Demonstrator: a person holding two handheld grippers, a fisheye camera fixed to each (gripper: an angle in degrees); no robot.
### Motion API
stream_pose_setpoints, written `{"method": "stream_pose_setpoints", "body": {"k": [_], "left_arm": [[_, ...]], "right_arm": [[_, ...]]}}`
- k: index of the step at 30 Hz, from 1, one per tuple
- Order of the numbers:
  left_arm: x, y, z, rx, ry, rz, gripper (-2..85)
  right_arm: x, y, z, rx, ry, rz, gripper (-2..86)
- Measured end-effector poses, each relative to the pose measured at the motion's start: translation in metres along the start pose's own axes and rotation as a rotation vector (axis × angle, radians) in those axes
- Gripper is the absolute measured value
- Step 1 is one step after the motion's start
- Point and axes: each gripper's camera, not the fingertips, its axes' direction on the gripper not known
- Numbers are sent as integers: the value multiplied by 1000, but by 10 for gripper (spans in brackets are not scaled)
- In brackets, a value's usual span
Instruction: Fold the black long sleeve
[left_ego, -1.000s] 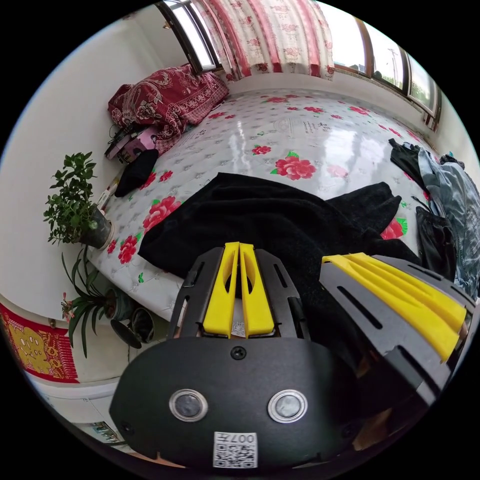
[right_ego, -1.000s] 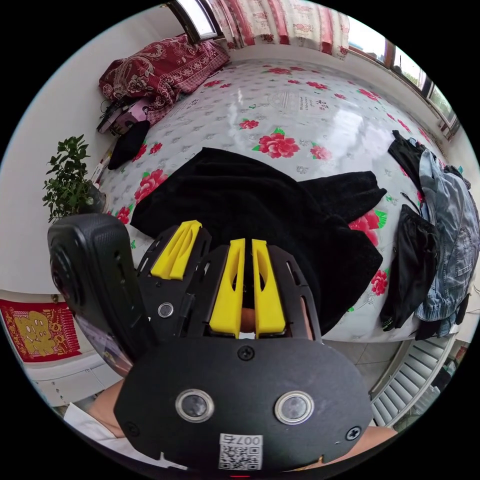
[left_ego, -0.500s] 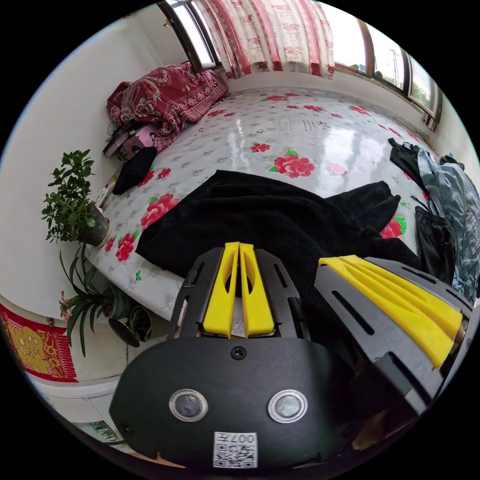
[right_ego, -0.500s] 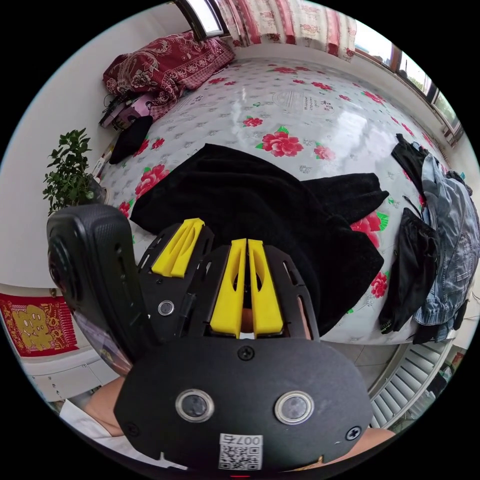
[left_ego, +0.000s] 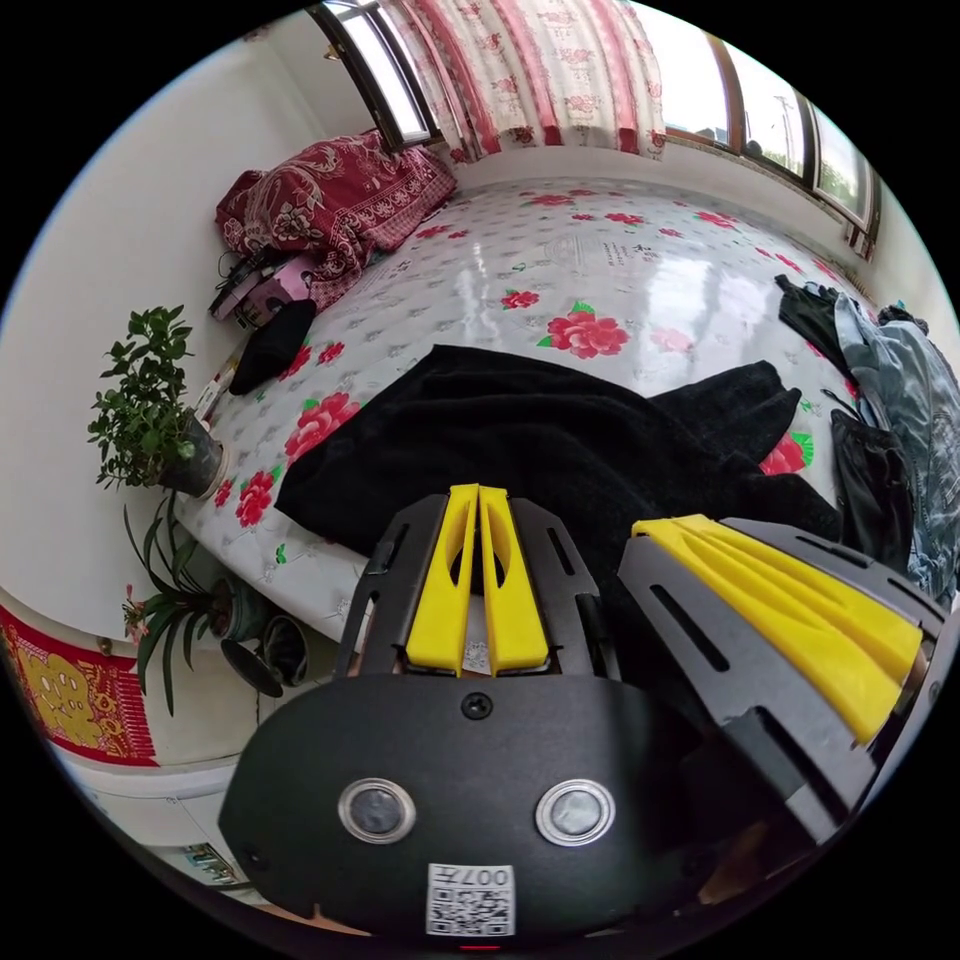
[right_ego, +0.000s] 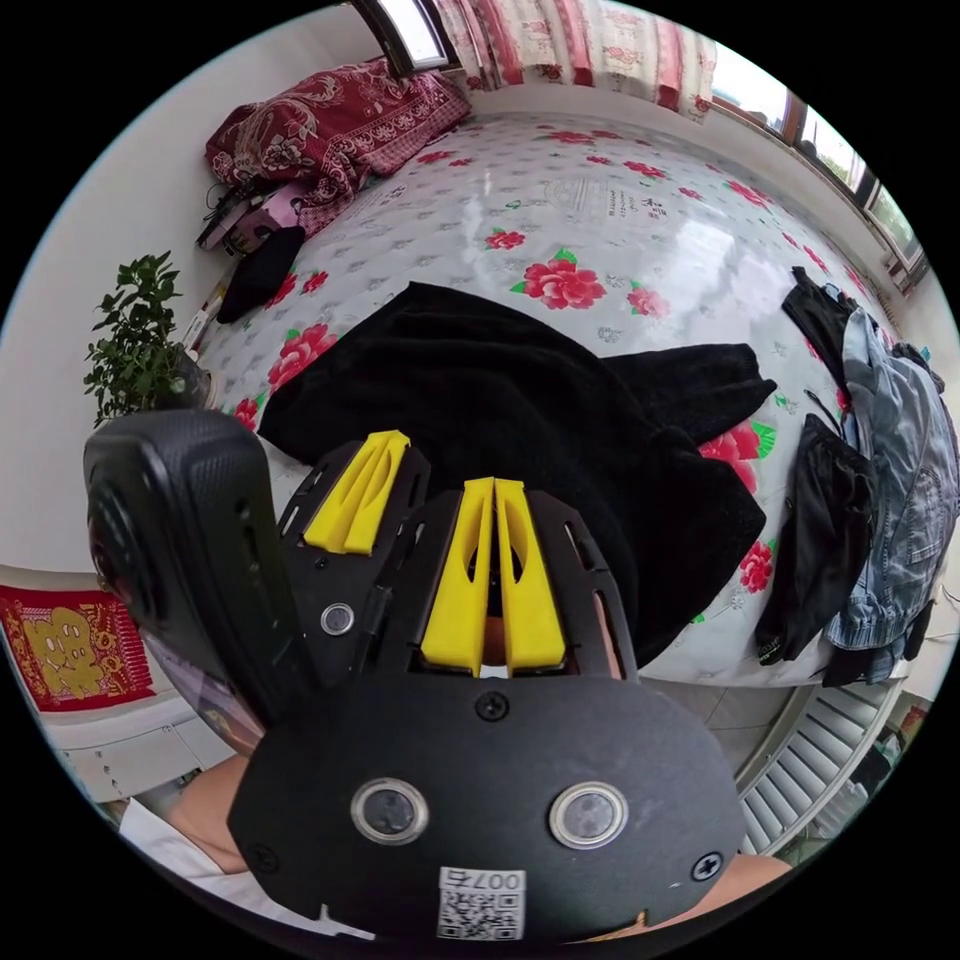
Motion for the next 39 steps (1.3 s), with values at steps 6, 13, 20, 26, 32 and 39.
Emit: {"method": "stream_pose_setpoints", "body": {"k": [6,13,20,26,32,39], "left_arm": [[4,0,-1,-2,1,-4,-10],[11,-1,-2,-7,-2,-7,-10],[11,-7,0,-34,21,-35,-10],[17,-15,-2,-43,23,-43,-10],[22,-25,-4,-54,26,-44,-10],[22,-36,0,-92,52,-54,-10]], "right_arm": [[-7,-5,2,-12,-24,-3,-3],[-18,-9,5,-23,-16,-7,-3],[-26,-12,6,-22,-5,-8,-2],[-26,-21,13,-36,2,14,-2],[-18,-28,22,2,50,-51,-2],[15,-19,68,-56,49,-239,-2]]}}
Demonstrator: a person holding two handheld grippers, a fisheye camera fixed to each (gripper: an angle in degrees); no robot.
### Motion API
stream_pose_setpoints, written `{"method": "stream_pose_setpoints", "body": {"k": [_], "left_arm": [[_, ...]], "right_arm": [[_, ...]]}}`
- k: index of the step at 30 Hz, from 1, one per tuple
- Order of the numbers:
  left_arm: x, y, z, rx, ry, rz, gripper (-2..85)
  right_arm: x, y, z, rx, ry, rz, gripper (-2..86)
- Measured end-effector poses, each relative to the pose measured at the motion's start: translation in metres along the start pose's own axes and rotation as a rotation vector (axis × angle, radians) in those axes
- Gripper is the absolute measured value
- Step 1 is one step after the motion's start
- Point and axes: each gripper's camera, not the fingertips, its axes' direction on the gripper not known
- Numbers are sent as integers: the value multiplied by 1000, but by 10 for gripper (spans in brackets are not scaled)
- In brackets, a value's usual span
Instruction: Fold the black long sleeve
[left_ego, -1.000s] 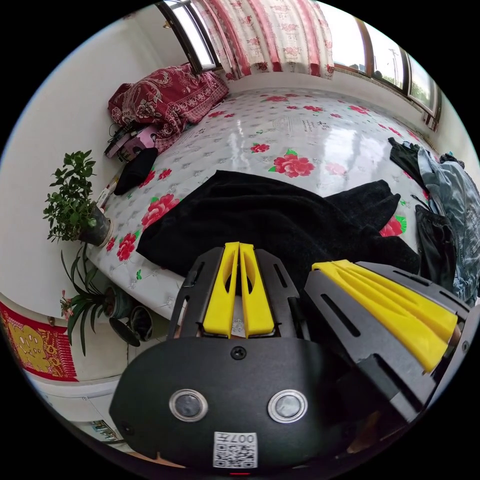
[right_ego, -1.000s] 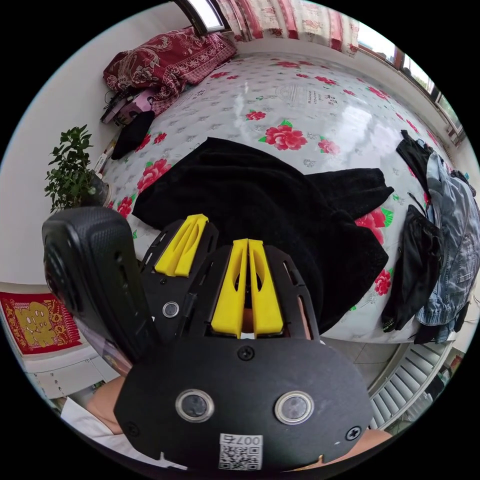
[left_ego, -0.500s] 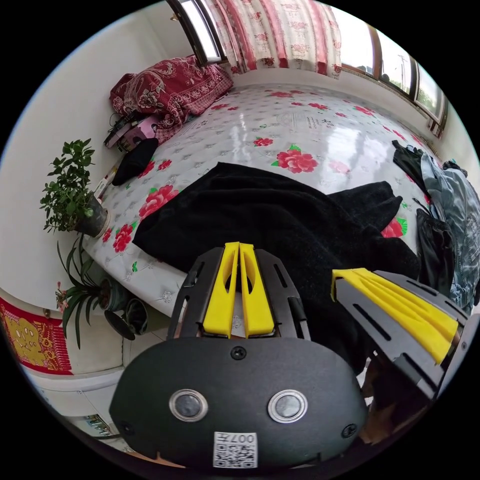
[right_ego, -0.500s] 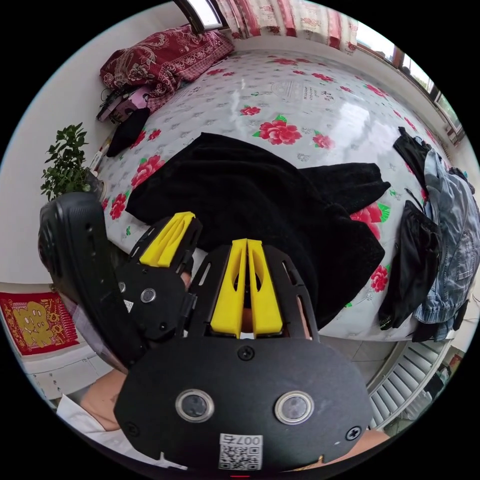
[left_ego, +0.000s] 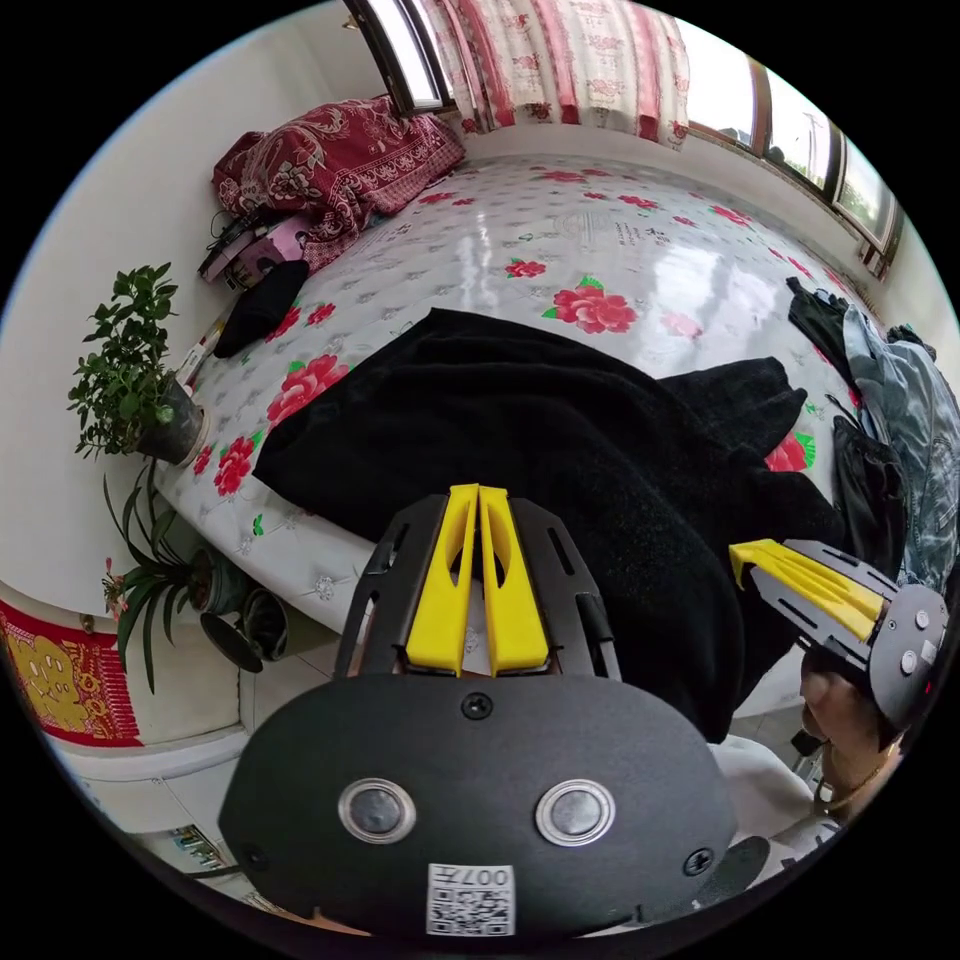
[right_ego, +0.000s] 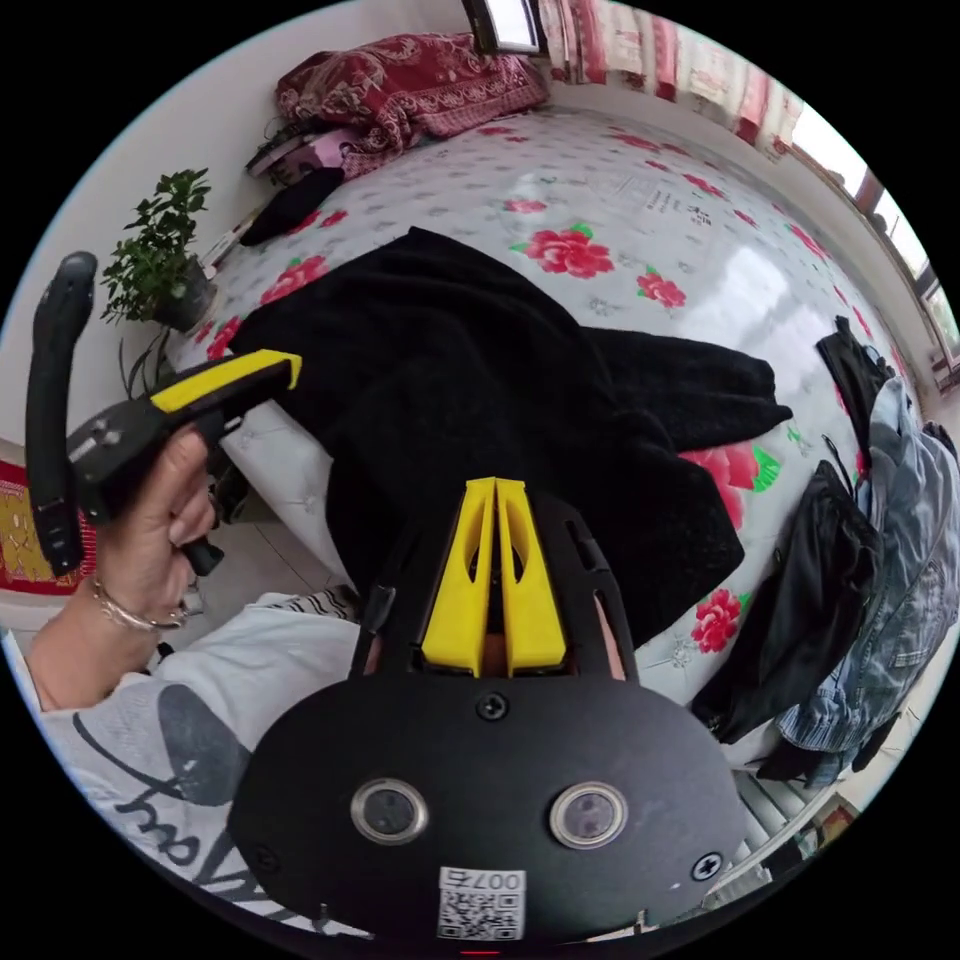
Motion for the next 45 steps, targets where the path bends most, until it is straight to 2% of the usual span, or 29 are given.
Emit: {"method": "stream_pose_setpoints", "body": {"k": [3,11,16,18,22,26,34,37,41,43,45], "left_arm": [[1,-5,1,-20,-9,-1,-10],[-4,-13,9,-80,-19,-6,-10],[-15,-17,16,-120,-38,1,-10],[-25,-20,21,-133,-36,2,-9],[-46,-30,32,-144,6,8,-7],[-76,-50,48,-181,89,52,17],[-106,-84,91,-260,84,257,77],[-107,-84,116,-314,74,341,99],[-118,-86,118,-260,148,400,95],[-124,-86,120,-254,170,415,93],[-128,-85,121,-246,177,442,90]], "right_arm": [[-2,2,25,-57,21,-41,-3],[-22,-5,62,-114,-78,-145,-3],[-56,-16,83,-146,51,-204,-2],[-83,-18,91,-153,172,-342,-2],[-105,-23,99,-197,250,-421,-3],[-100,-22,96,-172,198,-295,-2],[-109,-15,103,-191,235,-175,6],[-95,-14,93,-211,144,-14,30],[-42,28,42,-14,8,326,102],[-17,60,24,72,52,485,118],[8,93,28,41,103,617,134]]}}
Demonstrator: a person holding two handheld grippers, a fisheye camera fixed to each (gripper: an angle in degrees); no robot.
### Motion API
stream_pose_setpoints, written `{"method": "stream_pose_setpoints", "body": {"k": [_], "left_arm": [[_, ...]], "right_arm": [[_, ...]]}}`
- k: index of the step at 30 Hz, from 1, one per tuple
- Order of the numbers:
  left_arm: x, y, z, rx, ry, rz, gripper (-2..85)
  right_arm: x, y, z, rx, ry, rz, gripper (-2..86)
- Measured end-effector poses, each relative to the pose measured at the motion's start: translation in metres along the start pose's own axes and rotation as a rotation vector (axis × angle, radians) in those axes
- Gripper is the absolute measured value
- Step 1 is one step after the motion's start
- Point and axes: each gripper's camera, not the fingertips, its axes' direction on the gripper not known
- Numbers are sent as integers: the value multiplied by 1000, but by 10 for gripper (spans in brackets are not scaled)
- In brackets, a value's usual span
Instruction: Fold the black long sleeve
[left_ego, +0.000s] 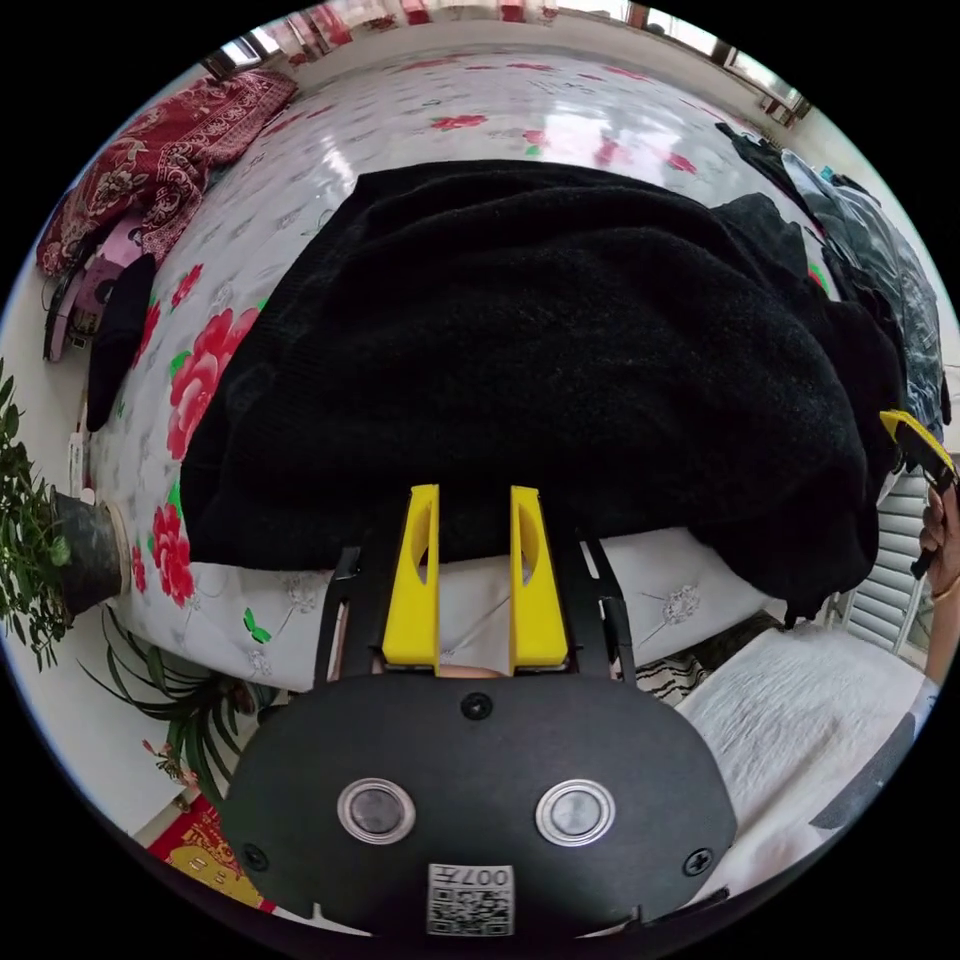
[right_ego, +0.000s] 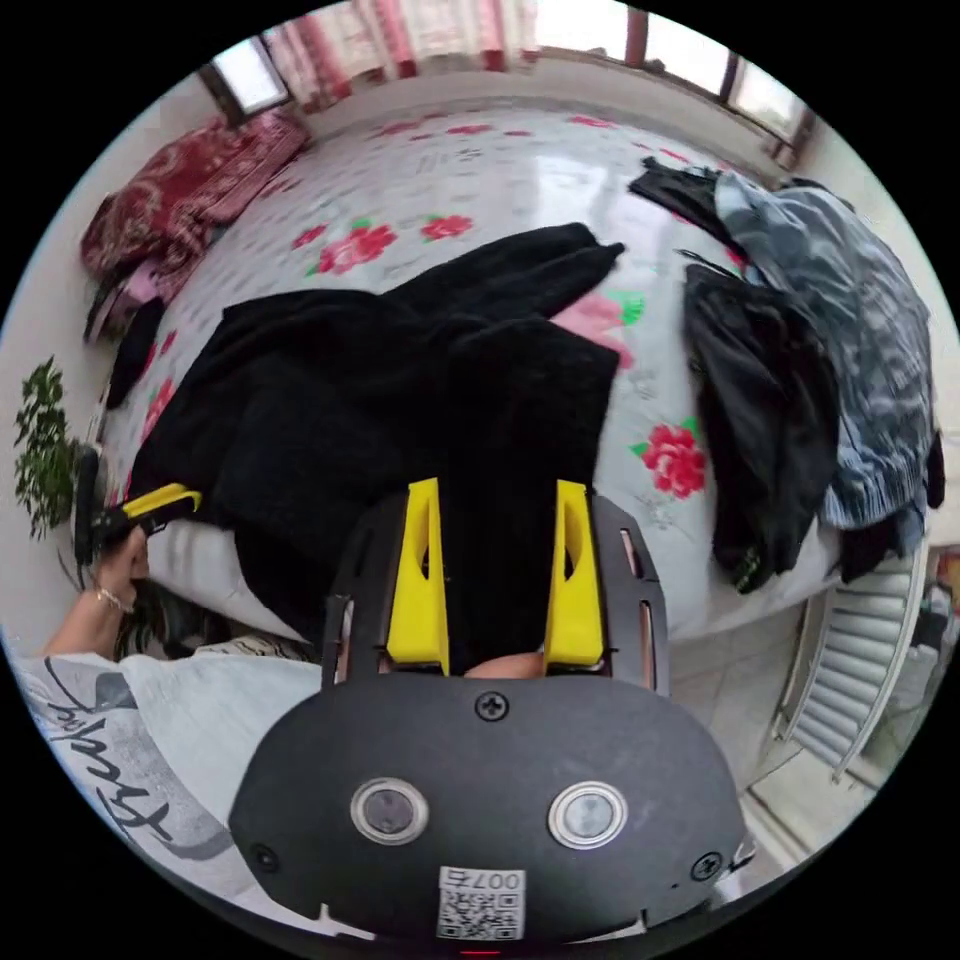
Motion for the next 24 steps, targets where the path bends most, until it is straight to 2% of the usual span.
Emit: {"method": "stream_pose_setpoints", "body": {"k": [5,8,11,16,18,20,22,24], "left_arm": [[-4,2,4,-12,-15,13,83],[-7,6,7,-12,-21,11,76],[-3,11,11,-11,-49,49,55],[11,42,-3,39,-146,156,5],[-7,69,-32,117,-47,79,3],[-28,91,-59,197,42,-13,5],[-46,109,-84,281,124,-55,17],[-63,116,-115,386,251,-25,68]], "right_arm": [[27,16,64,-229,-111,77,138],[19,19,66,-207,-75,21,105],[26,19,46,-115,-50,8,71],[43,19,-69,302,-258,-98,48],[29,29,-130,472,-320,-306,42],[9,42,-163,548,-358,-505,40],[-13,54,-179,567,-416,-691,40],[-51,65,-169,493,-519,-920,42]]}}
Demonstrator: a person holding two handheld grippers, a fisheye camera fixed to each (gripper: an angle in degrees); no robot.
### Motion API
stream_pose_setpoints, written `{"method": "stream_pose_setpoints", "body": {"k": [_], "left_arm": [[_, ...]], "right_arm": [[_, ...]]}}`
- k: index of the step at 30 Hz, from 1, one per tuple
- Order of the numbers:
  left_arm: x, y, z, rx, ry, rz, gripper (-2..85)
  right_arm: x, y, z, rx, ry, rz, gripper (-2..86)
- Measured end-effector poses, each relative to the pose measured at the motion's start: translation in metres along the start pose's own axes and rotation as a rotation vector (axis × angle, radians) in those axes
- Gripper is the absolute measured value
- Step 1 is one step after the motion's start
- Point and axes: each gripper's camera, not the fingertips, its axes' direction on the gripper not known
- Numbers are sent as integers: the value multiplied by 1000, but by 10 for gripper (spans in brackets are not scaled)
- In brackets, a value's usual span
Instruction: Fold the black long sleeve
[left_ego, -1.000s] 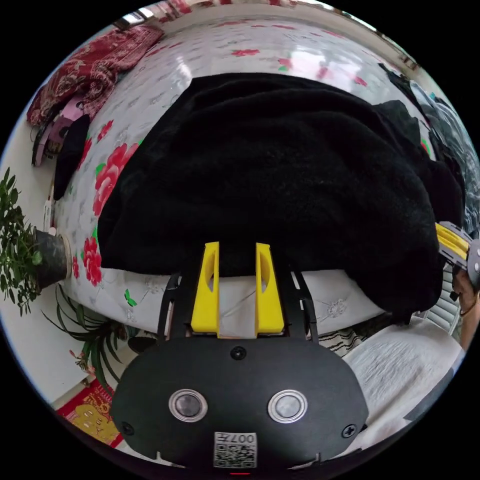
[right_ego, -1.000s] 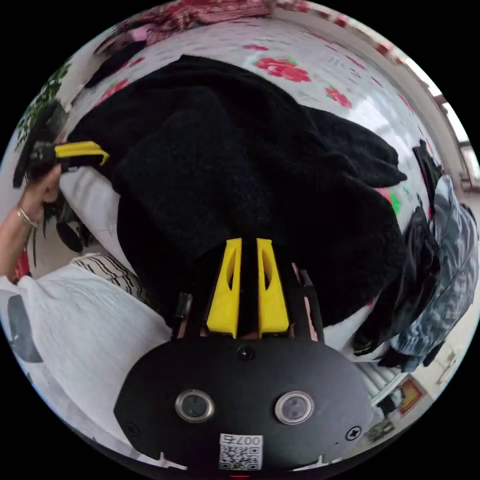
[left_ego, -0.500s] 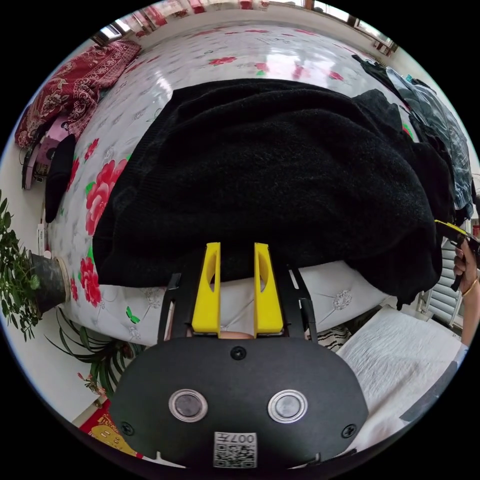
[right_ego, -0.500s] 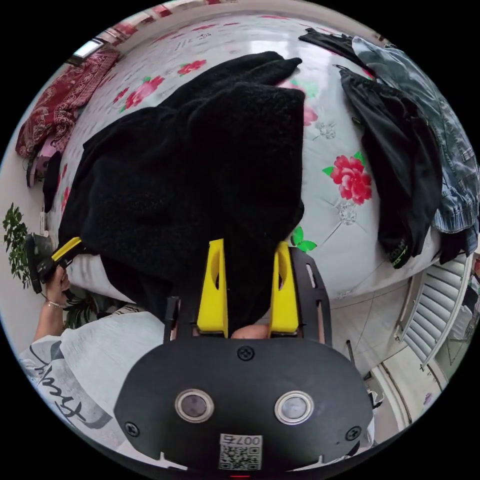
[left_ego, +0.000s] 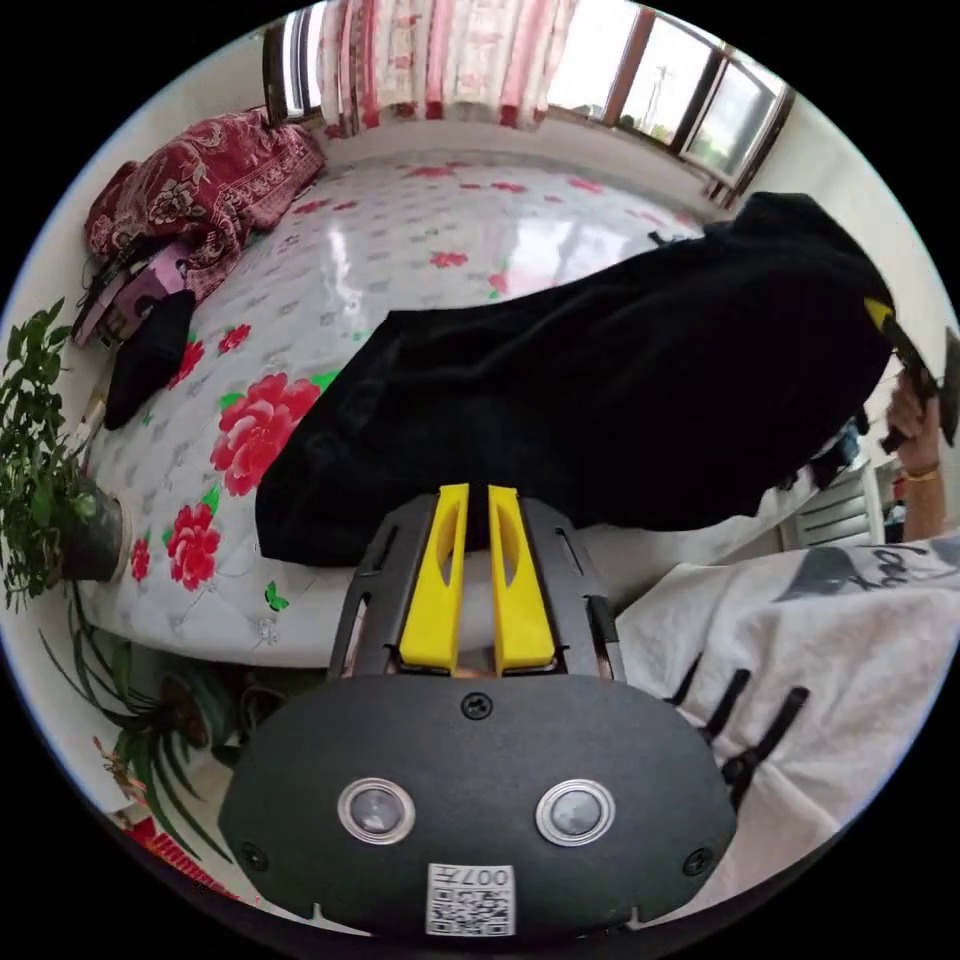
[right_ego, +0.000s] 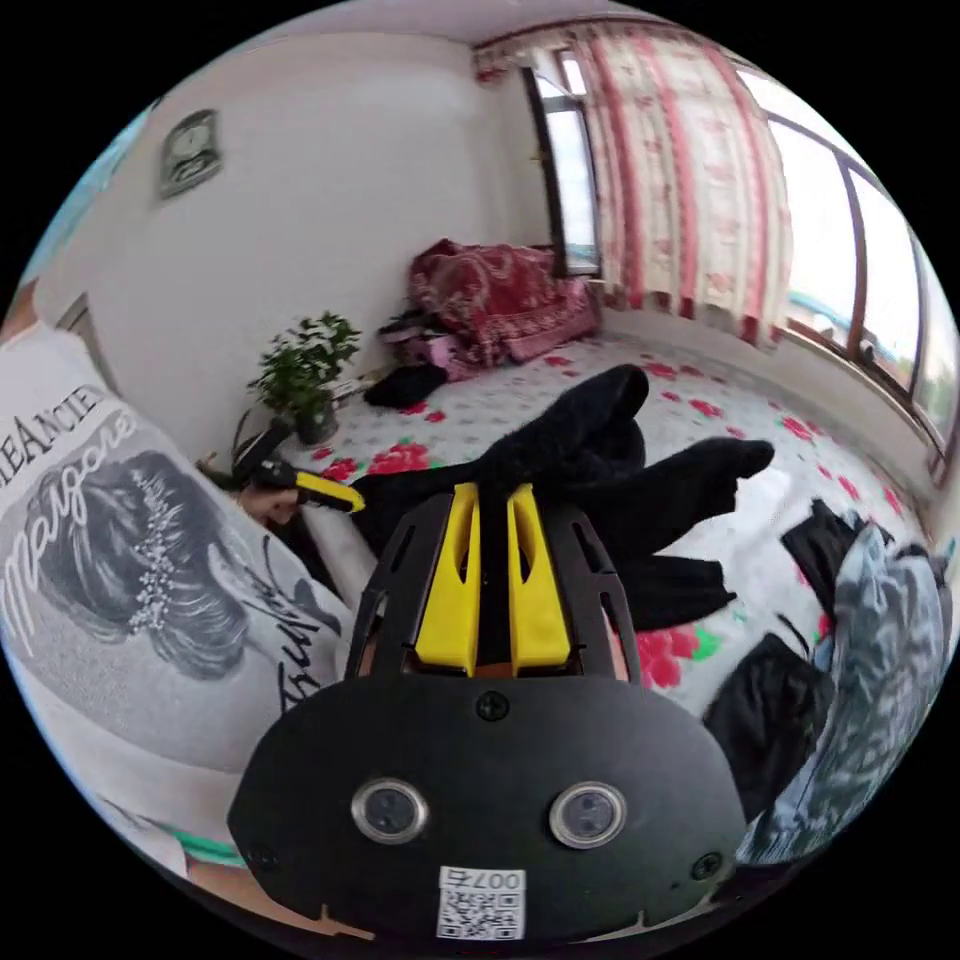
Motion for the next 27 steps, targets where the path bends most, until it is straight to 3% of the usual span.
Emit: {"method": "stream_pose_setpoints", "body": {"k": [4,9,11,15,19,23,27], "left_arm": [[-3,-22,-29,98,64,84,112],[24,-55,7,-22,90,300,162],[36,-63,35,-91,117,352,169],[46,-51,132,-430,90,389,182],[41,-14,178,-511,85,321,162],[32,-7,173,-465,128,243,69],[16,-12,93,-145,203,125,36]], "right_arm": [[-13,9,91,-145,-244,4,48],[-12,51,179,-335,-373,89,58],[-4,64,176,-330,-343,114,64],[51,118,148,-322,-178,316,82],[92,180,132,-331,-120,535,90],[97,213,164,-399,-197,607,101],[105,208,215,-471,-253,638,87]]}}
